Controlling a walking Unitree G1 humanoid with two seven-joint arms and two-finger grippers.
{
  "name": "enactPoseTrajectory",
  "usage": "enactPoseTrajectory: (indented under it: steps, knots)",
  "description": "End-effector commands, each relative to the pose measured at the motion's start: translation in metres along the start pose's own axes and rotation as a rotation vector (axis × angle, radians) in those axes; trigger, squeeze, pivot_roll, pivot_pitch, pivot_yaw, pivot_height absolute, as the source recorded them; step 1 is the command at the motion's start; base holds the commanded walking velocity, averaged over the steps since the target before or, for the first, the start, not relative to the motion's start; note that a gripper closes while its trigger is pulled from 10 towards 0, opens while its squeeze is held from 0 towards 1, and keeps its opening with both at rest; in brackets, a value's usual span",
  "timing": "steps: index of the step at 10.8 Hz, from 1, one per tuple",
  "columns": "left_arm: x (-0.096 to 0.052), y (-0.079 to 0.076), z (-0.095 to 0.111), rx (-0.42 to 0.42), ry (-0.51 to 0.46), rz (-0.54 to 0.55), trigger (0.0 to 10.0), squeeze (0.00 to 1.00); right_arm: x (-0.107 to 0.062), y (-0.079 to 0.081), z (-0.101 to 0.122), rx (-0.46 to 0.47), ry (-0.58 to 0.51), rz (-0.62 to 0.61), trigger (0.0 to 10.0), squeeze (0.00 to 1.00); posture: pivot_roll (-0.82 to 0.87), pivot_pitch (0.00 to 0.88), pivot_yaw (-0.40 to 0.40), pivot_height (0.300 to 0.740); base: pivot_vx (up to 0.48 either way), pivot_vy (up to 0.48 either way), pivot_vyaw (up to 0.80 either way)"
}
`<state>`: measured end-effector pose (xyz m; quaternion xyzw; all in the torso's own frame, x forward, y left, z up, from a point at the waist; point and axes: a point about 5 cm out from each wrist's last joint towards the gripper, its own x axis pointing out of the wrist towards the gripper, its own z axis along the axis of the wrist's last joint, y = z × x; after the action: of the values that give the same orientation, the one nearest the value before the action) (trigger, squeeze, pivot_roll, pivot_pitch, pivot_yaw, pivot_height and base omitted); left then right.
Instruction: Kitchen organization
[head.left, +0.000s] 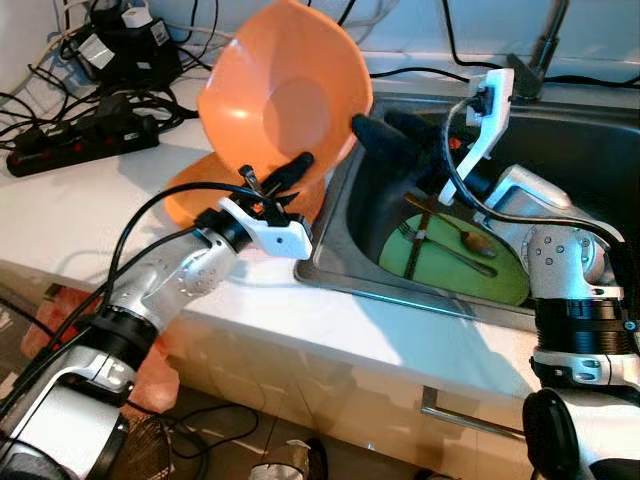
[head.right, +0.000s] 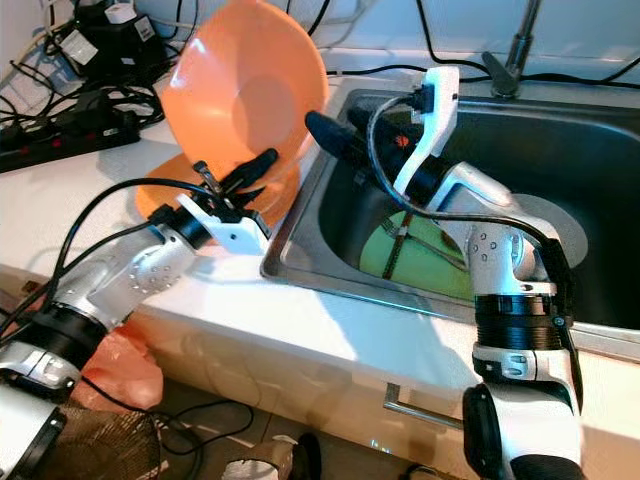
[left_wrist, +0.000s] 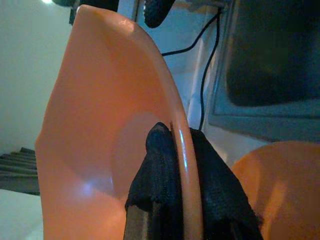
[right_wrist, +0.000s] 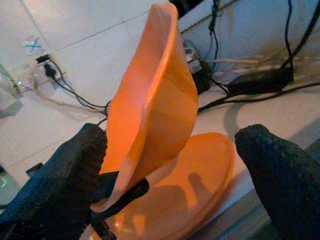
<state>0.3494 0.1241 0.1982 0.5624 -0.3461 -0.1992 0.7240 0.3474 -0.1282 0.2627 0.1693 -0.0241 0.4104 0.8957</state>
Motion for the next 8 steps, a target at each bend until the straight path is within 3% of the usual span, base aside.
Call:
enactPoseTrajectory:
  steps: [1, 8]
  knots:
    - [0.008, 0.007, 0.003, 0.023, -0.029, 0.036, 0.0, 0.00, 0.007, 0.005, 0.005, 0.015, 0.001, 0.008, 10.0, 0.00, 0.15, 0.106, 0.131, 0.740, 0.000, 0.000, 0.00]
    - [0.016, -0.001, 0.008, 0.019, -0.055, 0.042, 0.0, 0.00, 0.022, -0.004, 0.009, 0.064, 0.007, -0.252, 10.0, 0.00, 0.14, 0.107, 0.134, 0.740, 0.000, 0.000, 0.00]
